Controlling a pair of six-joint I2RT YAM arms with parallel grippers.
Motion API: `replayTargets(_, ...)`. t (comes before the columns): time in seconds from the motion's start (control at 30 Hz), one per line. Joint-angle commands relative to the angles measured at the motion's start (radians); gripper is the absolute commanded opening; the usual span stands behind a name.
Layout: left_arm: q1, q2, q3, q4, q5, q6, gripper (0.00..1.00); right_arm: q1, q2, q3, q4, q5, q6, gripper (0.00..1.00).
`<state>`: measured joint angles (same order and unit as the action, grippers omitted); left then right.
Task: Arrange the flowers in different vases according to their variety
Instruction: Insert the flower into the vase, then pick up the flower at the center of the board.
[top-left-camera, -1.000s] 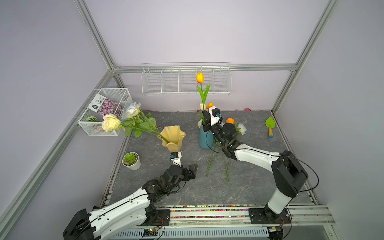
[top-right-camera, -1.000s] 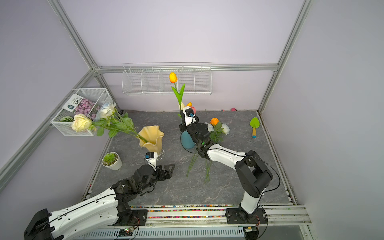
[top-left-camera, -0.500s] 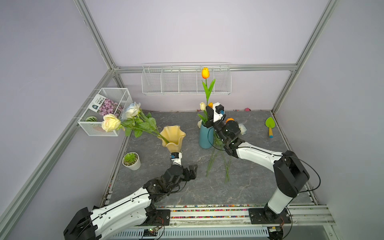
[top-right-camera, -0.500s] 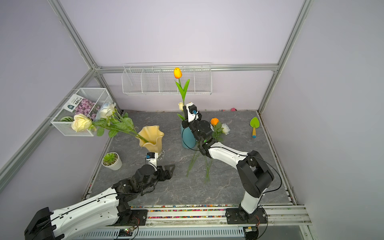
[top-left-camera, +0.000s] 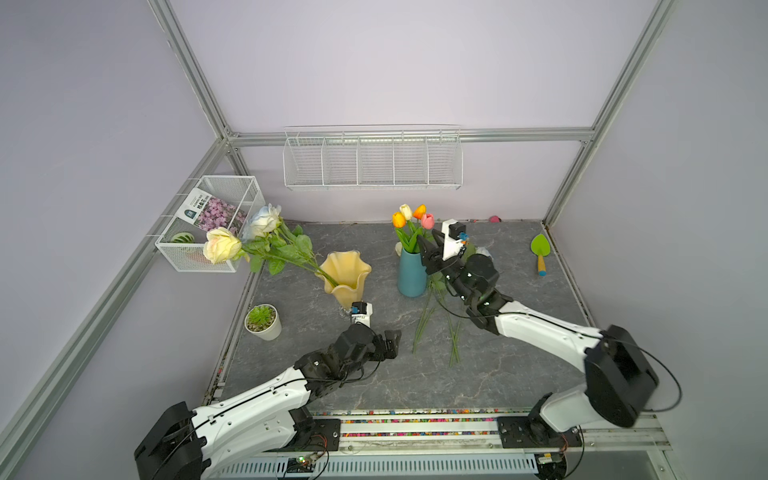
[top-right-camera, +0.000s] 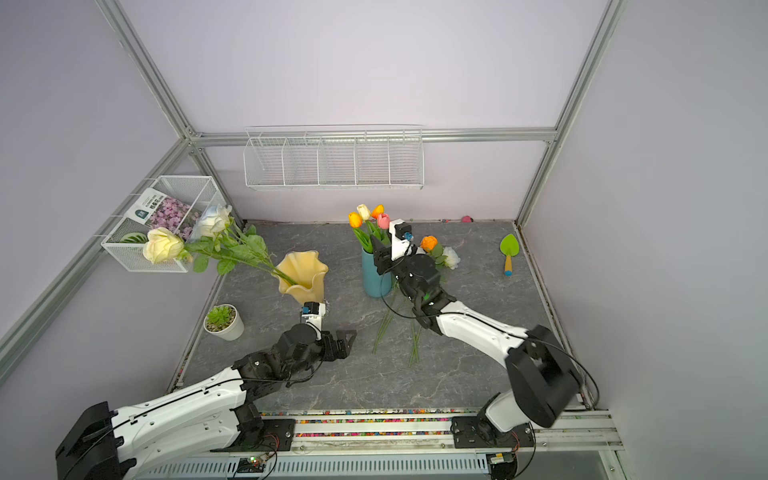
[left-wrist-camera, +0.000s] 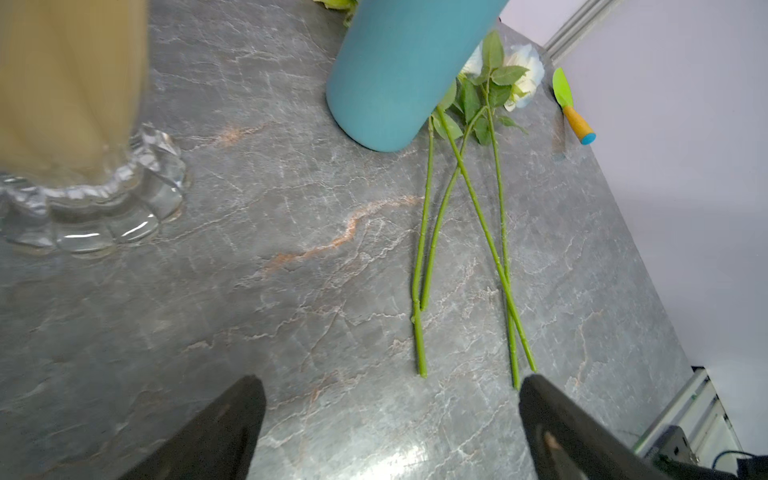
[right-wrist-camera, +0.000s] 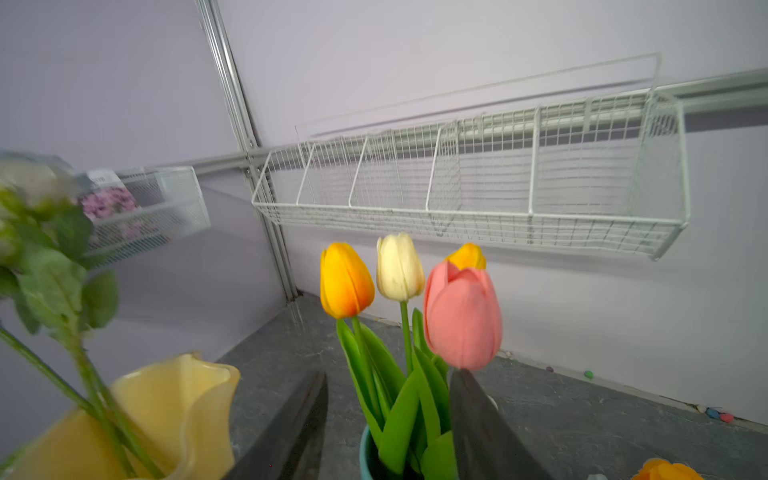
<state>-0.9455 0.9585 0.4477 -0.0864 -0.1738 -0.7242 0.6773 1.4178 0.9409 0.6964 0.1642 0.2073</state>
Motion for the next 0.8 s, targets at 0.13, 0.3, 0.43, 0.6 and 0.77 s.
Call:
replayTargets(0.13,-0.068,0.175,0.187,-0.004,0.066,0.060,1.00,-0.106,-0.278,-0.042,-0.614,0.029,0.215,0.57)
replayTargets(0.3,-0.151,0.345,0.345,-0.029,0.059,0.081,1.00,-0.230,-0.485,-0.160,-0.836,0.035,0.256,0.64)
replayTargets(0.43,-0.198,0.540,0.531,-0.097,0.065,0.112,0.99,-0.323,-0.631,-0.238,-0.954,0.072,0.259,0.66)
replayTargets(0.6,-0.199,0.779,0.772,-0.274,-0.014,0.083,0.97,-0.382,-0.732,-0.280,-1.015,0.081,0.260,0.66)
replayTargets(0.77,-0.187,1.051,1.097,-0.525,-0.077,0.003,0.78,-0.393,-0.748,-0.277,-1.029,0.061,0.276,0.67)
